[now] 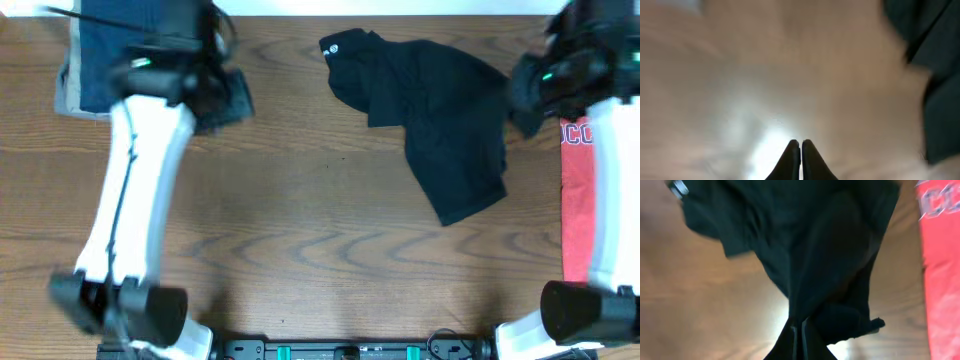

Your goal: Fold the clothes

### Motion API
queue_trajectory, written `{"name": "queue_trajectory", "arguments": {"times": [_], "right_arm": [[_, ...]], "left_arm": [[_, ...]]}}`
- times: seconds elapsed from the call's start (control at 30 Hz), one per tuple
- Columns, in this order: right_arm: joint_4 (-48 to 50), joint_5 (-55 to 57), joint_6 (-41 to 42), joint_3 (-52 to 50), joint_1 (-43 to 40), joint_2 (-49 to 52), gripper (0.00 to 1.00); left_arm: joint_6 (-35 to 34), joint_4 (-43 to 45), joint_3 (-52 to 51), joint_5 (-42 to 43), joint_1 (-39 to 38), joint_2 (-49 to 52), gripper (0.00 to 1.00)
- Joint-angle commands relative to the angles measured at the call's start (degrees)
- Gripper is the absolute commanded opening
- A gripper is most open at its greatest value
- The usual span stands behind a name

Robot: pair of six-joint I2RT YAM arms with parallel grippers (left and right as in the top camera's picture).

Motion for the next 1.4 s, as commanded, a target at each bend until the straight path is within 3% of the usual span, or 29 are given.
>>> {"name": "queue_trajectory", "arguments": {"times": [0.0,0.17,0.23,0.27,0.37,0.4,0.57,0.8,1.27,1.37], "right_arm": [[1.7,2.2,2.4,-4.6,0.8,-2.4,0.01],[2.5,6.2,4.3,-7.3,-0.7,-2.4,0.02],[2.7,6.5,4.2,-7.3,-1.8,-2.4,0.03],[2.8,6.6,4.2,-7.3,-2.4,-2.4,0.04],[3.3,6.6,4.2,-7.3,-4.6,-2.4,0.06],[3.3,6.6,4.2,-7.3,-5.4,-2.4,0.06],[2.7,6.3,4.2,-7.3,-8.0,-2.4,0.05],[2.2,6.2,3.7,-7.3,-8.4,-2.4,0.05],[1.6,6.2,3.8,-7.3,-8.3,-2.4,0.05],[1.5,6.2,3.8,-7.3,-8.3,-2.4,0.05]], "left_arm": [[1.5,2.6,-5.9,7.9,-2.3,-0.6,0.07],[1.5,12.9,-16.3,10.1,-8.5,-0.1,0.17],[1.5,16.2,-18.5,10.4,-11.5,-0.1,0.25],[1.4,18.1,-19.6,11.1,-13.5,-0.1,0.29],[0.7,23.0,-21.7,12.1,-19.1,-0.1,0.61],[-0.4,25.0,-22.4,12.1,-21.2,0.1,0.67],[-10.9,33.1,-24.1,11.9,-28.2,3.5,0.77],[-18.0,43.5,-24.1,12.0,-32.6,11.5,0.8],[-18.1,57.0,-24.0,11.8,-39.6,16.9,0.81],[-22.2,58.4,-24.0,8.5,-40.9,17.0,0.81]]}}
